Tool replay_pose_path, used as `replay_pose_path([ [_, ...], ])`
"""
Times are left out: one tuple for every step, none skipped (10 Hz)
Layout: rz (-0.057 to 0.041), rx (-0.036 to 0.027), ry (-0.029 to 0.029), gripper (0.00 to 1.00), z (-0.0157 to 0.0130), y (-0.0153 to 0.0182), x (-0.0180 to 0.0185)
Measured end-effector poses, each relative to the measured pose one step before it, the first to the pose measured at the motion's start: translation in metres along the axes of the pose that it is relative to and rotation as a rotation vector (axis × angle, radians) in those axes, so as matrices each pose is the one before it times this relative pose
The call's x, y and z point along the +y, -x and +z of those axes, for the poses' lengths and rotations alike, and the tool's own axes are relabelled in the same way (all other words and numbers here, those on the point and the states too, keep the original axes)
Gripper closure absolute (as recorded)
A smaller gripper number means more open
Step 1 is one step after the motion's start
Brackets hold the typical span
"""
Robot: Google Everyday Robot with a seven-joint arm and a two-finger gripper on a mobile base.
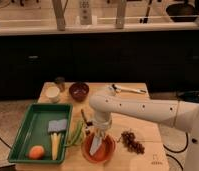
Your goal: Wipe red bowl with towel
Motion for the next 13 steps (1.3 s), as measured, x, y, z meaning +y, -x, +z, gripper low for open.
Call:
replay_pose_path([
  [-0.01212, -0.00221, 0.00206, 1.00, 0.00103, 0.00268, -0.00245],
  [-0.02108, -0.00551, 0.00405, 1.00, 0.00219, 0.00383, 0.00061],
  [-0.02039, -0.00358, 0.00544, 1.00, 0.00244, 0.00622, -0.00086],
  [-0.02638, -0.00297, 0.00702, 1.00, 0.00317, 0.00926, -0.00081],
  [-0.02967, -0.00328, 0.01461, 1.00, 0.00559, 0.01352, 0.00475],
  [-0.01547, -0.00185, 0.01093, 1.00, 0.00383, 0.00855, 0.00490],
  [-0.00736, -0.00184, 0.01222, 1.00, 0.00416, 0.00709, 0.00708],
  [0.01053, -0.00098, 0.00711, 1.00, 0.00269, 0.00002, 0.01365],
  [0.01261, 0.00149, 0.00173, 1.00, -0.00004, -0.00394, 0.00929],
  [0.02617, 0.00343, 0.00116, 1.00, -0.00121, -0.00969, 0.01458],
  [0.02503, 0.00535, -0.00159, 1.00, -0.00345, -0.01269, 0.00913],
  [0.01899, 0.00769, -0.00406, 1.00, -0.00711, -0.01581, 0.00222],
  [0.00957, 0.00614, -0.00476, 1.00, -0.00641, -0.01159, -0.00315],
])
